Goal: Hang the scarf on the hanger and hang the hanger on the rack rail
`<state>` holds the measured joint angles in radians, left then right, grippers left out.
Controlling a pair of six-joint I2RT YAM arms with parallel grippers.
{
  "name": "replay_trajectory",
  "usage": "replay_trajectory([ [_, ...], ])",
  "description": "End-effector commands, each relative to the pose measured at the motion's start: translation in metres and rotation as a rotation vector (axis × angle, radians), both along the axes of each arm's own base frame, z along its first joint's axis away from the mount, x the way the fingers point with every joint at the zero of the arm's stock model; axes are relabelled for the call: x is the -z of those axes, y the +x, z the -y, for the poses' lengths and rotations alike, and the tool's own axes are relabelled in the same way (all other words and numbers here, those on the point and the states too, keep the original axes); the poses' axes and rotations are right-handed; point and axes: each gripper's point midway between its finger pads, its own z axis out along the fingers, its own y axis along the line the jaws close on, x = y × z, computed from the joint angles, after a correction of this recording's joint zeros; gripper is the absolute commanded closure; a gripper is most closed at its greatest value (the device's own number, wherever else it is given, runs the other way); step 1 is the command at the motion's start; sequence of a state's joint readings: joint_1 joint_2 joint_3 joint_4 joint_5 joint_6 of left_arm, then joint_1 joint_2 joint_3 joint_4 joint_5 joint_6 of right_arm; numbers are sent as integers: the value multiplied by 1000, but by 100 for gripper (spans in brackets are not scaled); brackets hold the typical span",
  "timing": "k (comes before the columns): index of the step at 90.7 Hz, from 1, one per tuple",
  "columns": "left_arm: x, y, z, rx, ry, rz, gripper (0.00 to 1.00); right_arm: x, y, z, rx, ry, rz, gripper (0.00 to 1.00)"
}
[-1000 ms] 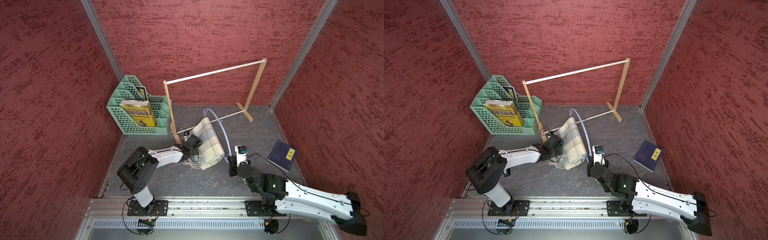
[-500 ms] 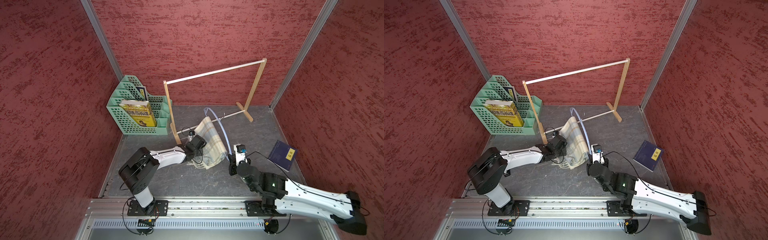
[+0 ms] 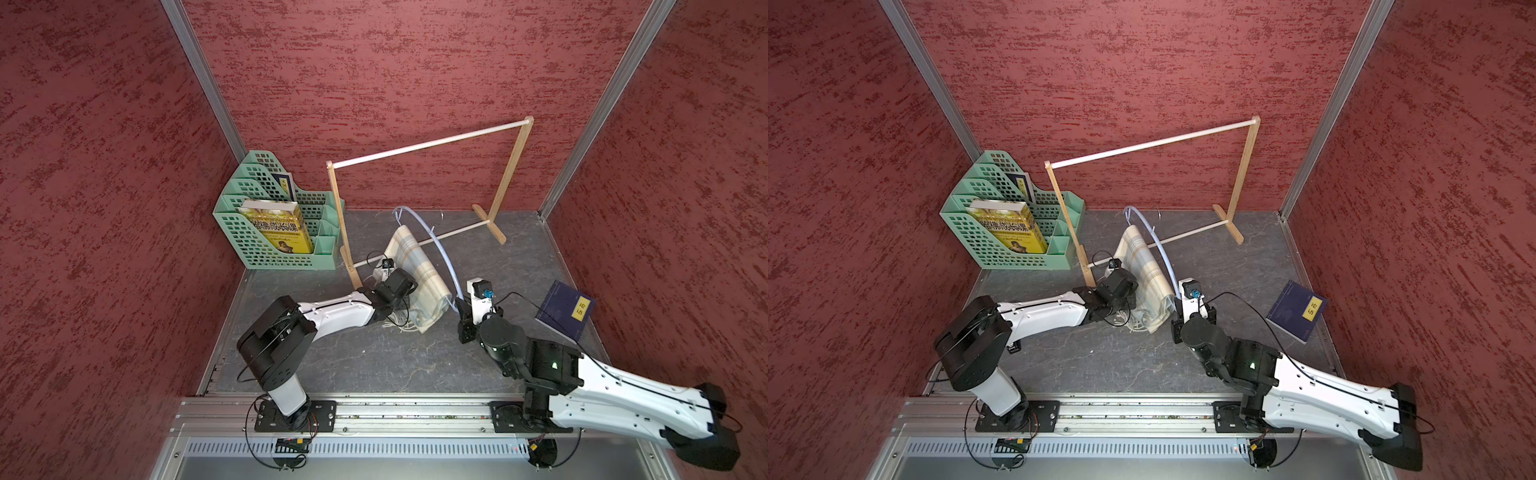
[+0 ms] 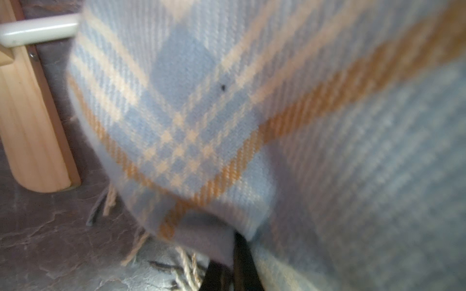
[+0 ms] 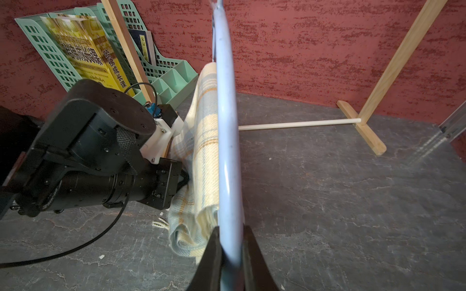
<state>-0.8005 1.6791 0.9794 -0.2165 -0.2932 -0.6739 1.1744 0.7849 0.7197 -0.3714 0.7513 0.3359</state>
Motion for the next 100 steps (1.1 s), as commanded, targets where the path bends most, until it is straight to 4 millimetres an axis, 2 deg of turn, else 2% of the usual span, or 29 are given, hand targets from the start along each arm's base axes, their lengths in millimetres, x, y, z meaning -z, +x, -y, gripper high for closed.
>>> replay_trajectory([
  [1,1,5,3,13,28,3,100,-57,8,5,54,130,107,100],
  [21,8,4,6,22,37,-5,100,-67,10,3,48,121,124,100],
  [71,17,-5,12,34,53,-18,100,-72,14,-2,43,137,137,100],
  [86,17,-9,14,43,66,-19,71,-74,14,0,46,146,143,100],
  [92,18,-13,15,51,69,-22,54,-75,14,0,46,148,147,100],
  [100,19,-18,16,60,80,-28,41,-76,15,2,49,153,150,100],
])
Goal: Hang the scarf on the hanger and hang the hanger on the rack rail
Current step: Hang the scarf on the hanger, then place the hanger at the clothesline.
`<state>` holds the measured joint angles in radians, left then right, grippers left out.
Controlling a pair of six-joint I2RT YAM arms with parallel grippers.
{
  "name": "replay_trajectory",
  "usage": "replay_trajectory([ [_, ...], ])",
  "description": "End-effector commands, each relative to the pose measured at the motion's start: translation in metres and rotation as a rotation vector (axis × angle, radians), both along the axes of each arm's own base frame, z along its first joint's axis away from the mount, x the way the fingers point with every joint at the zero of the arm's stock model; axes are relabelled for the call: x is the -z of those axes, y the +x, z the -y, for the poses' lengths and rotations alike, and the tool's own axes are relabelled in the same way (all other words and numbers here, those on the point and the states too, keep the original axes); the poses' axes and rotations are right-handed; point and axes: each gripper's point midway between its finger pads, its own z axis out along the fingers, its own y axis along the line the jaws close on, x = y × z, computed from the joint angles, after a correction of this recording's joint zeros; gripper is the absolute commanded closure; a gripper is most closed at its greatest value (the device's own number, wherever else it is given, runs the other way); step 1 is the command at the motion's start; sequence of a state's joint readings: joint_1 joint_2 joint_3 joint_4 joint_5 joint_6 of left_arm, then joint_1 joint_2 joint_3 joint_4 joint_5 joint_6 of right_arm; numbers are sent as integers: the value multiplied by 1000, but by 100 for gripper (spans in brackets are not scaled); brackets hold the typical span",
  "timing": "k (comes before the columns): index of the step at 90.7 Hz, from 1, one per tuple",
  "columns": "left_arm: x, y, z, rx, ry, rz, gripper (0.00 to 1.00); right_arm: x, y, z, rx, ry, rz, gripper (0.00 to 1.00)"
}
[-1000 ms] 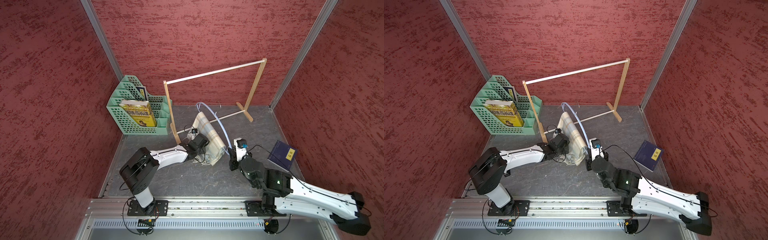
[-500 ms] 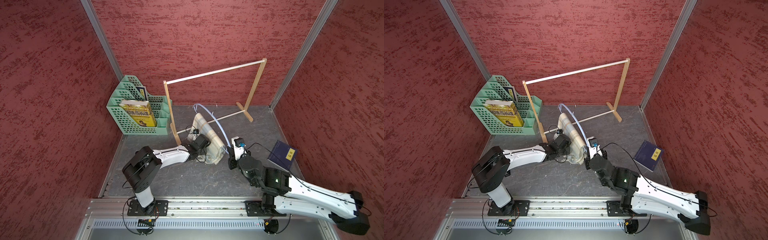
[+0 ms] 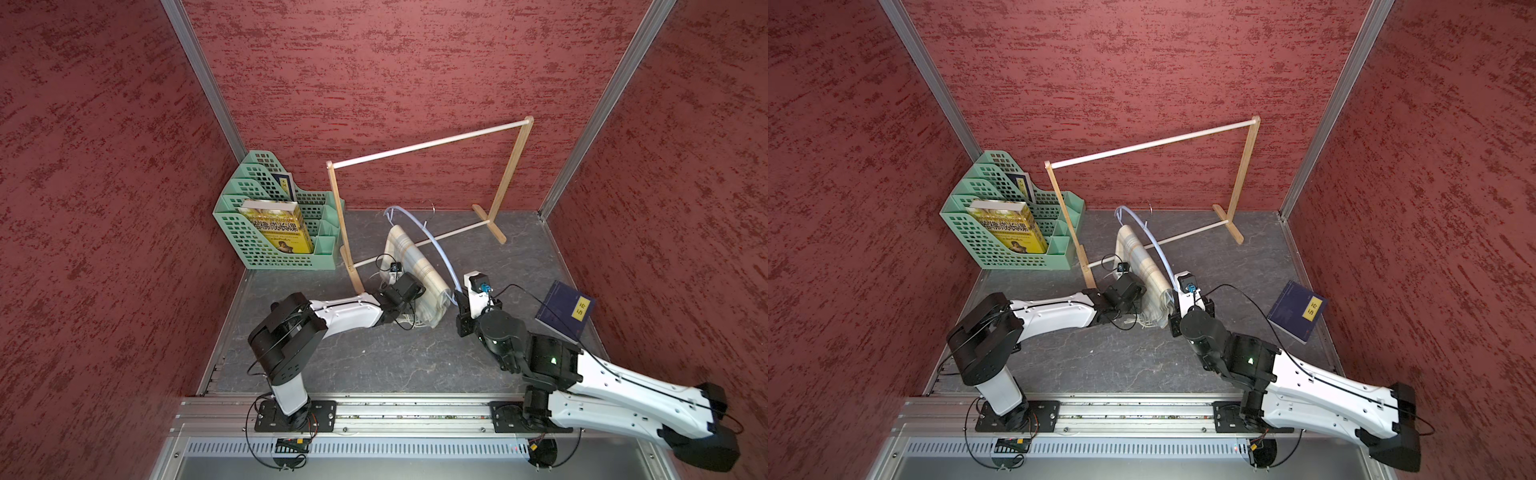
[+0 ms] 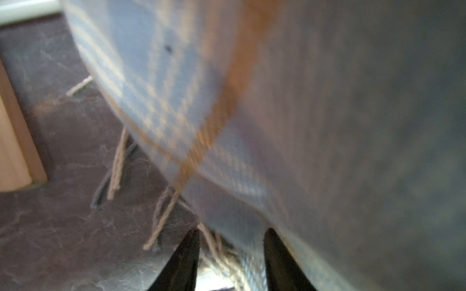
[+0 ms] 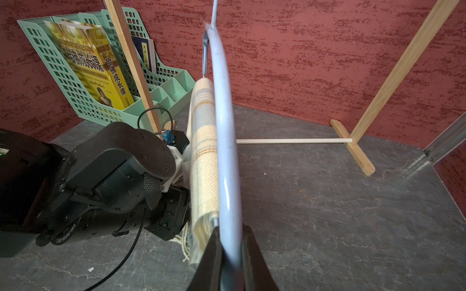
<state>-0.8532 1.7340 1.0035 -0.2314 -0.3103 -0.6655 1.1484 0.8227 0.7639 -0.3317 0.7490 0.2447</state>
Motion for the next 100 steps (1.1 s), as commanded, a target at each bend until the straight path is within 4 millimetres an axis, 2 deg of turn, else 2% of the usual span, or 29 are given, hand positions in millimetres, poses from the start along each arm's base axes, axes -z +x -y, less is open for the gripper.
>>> replay_trajectory([
  [1,5,-8,0,12,34,-9,40,-59,5,6,46,194,103,100],
  [7,2,-11,-1,12,45,-3,35,-59,5,6,43,195,105,100],
  [17,-11,-16,-5,8,63,21,33,-59,6,5,44,194,109,100],
  [28,-46,-23,-18,3,80,97,33,-69,9,6,45,180,130,100],
  [40,-96,-30,-47,-27,72,216,33,-87,17,10,61,151,153,100],
  [50,-123,-34,-74,-62,52,279,29,-97,28,10,63,118,147,100],
  [60,-135,-33,-99,-100,37,309,26,-107,43,6,54,88,139,100],
  [72,-144,-30,-120,-140,33,323,27,-115,64,-5,28,56,115,100],
  [88,-154,-26,-129,-155,27,338,26,-132,96,-20,-1,34,108,100],
  [100,-162,-24,-132,-164,24,352,27,-149,110,-27,-16,38,127,100],
])
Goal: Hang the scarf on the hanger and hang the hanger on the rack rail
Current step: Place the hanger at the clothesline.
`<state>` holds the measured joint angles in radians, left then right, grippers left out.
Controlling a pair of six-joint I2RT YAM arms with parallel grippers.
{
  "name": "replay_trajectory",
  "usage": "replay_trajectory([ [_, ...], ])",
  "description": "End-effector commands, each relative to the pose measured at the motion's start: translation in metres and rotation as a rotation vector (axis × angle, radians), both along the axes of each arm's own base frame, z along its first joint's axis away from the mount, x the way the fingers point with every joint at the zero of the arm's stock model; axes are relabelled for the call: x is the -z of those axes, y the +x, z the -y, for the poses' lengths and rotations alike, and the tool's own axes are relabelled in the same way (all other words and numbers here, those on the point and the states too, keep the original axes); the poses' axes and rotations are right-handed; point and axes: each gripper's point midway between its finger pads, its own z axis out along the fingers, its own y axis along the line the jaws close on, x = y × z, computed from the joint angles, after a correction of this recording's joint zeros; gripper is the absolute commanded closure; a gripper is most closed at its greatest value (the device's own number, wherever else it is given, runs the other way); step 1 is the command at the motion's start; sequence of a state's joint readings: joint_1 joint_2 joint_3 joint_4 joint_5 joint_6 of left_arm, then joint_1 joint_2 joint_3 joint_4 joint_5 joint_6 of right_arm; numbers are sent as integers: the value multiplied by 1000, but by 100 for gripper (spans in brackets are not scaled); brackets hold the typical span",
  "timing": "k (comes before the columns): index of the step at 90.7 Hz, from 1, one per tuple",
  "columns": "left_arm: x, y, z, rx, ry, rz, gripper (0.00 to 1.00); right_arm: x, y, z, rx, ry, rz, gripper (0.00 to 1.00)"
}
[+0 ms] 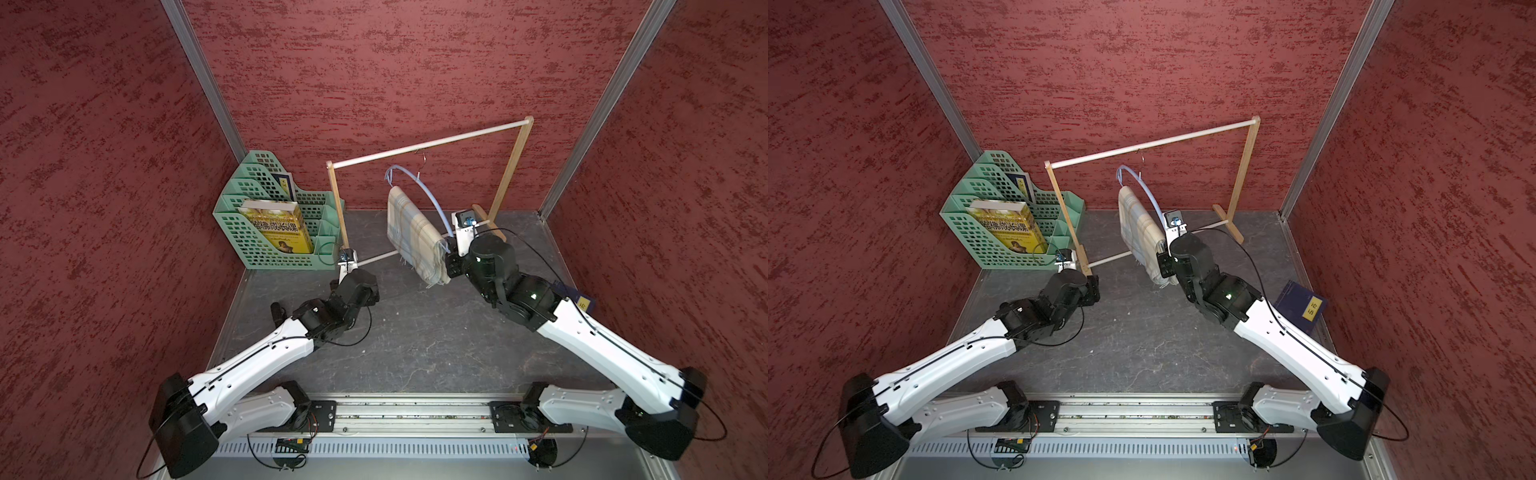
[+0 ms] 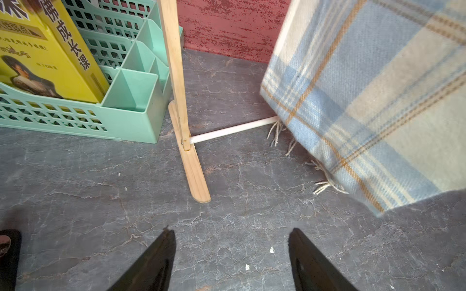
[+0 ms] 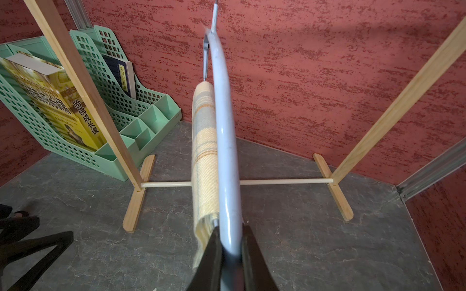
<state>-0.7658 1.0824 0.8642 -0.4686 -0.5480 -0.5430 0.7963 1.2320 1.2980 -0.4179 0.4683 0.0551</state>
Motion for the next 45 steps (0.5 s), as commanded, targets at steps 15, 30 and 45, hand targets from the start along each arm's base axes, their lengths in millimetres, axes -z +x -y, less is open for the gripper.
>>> replay_trajectory([
  [15,-22,3,-12,-19,20,40,28,-82,9,-14,-79,122,153,100],
  [30,-28,5,-18,-35,16,58,28,-87,14,-17,-88,119,157,100],
  [45,-21,7,-21,-40,17,40,28,-72,26,-24,-92,110,122,100],
])
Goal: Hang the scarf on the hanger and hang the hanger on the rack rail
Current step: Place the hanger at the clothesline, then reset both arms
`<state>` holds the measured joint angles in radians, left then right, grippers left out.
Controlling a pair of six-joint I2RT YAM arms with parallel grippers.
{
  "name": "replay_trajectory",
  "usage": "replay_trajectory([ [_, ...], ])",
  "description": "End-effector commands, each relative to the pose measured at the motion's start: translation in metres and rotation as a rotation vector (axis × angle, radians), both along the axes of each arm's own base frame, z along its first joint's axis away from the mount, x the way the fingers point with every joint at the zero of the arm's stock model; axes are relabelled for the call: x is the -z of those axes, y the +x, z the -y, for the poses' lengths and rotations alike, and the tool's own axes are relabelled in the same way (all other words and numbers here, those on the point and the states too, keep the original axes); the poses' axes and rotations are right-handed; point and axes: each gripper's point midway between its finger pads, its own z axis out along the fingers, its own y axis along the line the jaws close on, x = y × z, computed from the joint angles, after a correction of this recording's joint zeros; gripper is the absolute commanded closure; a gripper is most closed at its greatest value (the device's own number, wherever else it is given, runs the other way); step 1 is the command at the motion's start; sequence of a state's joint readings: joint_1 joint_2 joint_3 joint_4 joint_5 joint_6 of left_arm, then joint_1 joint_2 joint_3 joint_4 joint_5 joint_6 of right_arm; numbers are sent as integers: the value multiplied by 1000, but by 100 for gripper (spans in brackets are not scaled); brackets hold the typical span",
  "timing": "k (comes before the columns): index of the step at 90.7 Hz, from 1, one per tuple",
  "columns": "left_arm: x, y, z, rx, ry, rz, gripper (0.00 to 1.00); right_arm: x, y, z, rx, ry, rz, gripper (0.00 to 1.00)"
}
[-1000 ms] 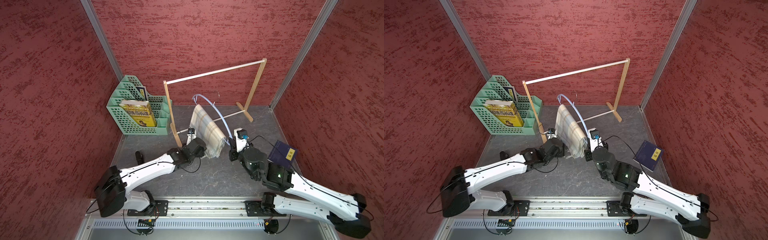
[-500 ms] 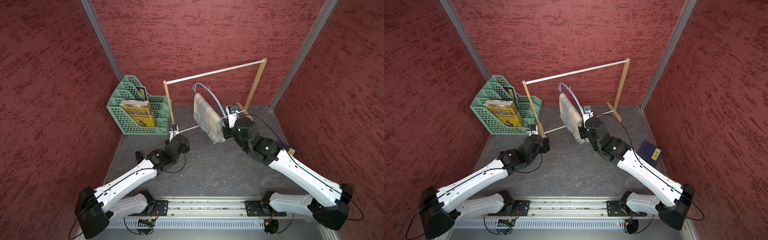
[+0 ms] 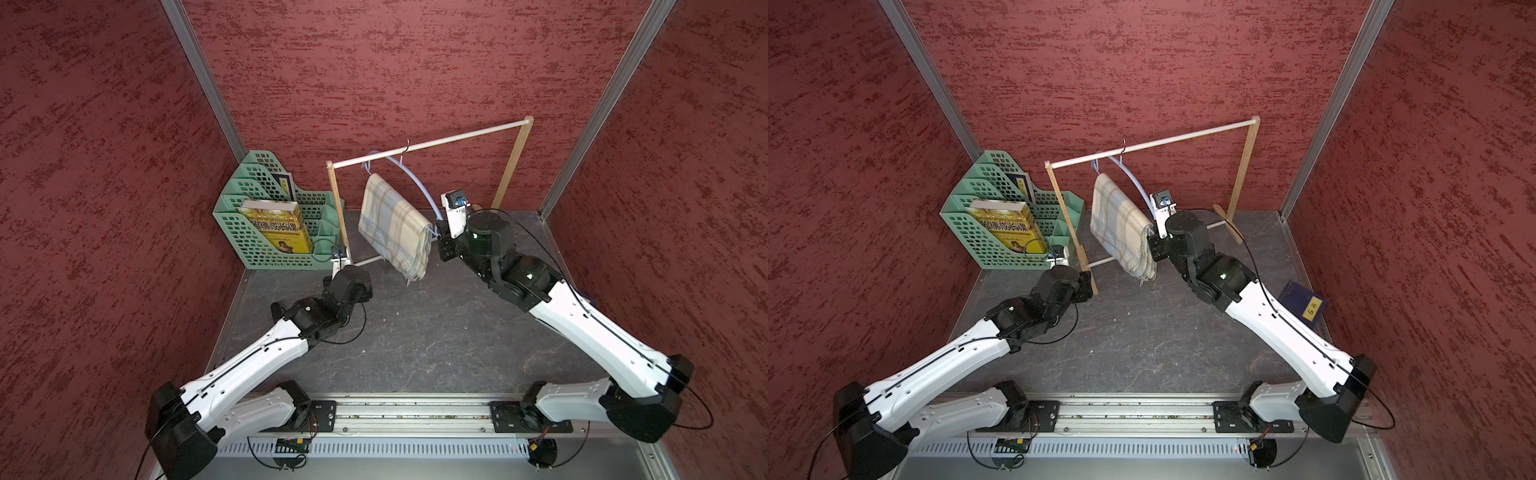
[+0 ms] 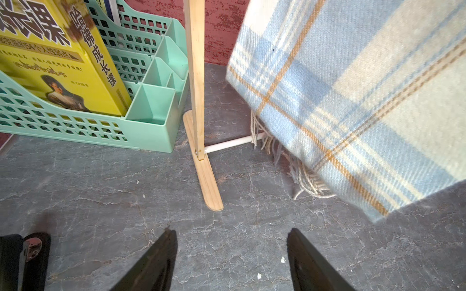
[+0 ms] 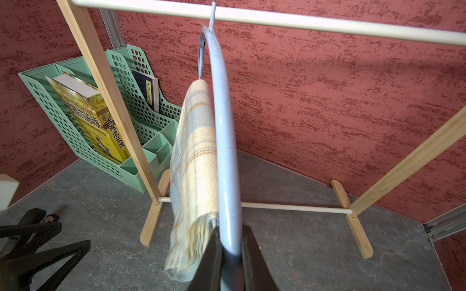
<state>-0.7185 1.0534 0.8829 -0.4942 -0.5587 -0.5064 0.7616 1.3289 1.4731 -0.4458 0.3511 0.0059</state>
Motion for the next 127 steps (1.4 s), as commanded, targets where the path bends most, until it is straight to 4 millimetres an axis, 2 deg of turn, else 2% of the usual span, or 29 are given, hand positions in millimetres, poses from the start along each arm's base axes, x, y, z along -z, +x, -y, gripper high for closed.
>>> replay_trajectory([
  [1,-8,3,-2,-4,-3,16,28,-37,11,-2,-2,98,90,100],
  [24,-4,7,-3,0,-2,19,28,-9,40,-12,1,108,25,100],
  [31,-4,9,-4,1,1,21,28,-6,46,-13,-5,120,17,100],
  [40,-2,12,-4,0,5,22,28,16,58,-20,-4,104,-24,100],
  [54,-1,19,-4,-1,8,31,28,40,61,-25,-2,102,-75,100],
  [57,-2,21,-3,3,10,34,27,48,62,-25,1,98,-96,88],
  [61,-2,24,-2,6,13,36,25,58,61,-25,9,95,-124,56],
  [68,-2,28,-1,6,22,38,19,75,60,-23,26,92,-165,9],
  [71,-3,29,-1,6,24,40,15,82,58,-20,35,93,-181,2],
  [84,-5,32,0,5,29,43,8,115,40,-8,58,98,-258,2],
  [88,-6,31,-1,5,31,45,5,116,30,-1,57,108,-269,1],
  [99,-9,29,-6,1,55,61,0,140,6,19,85,91,-329,2],
  [115,-22,39,-19,-8,173,140,0,162,-24,68,203,56,-306,1],
  [122,-27,50,-32,-29,219,158,0,166,-31,95,285,17,-262,2],
  [127,-31,60,-48,-57,220,166,0,165,-34,113,332,-7,-219,2],
])
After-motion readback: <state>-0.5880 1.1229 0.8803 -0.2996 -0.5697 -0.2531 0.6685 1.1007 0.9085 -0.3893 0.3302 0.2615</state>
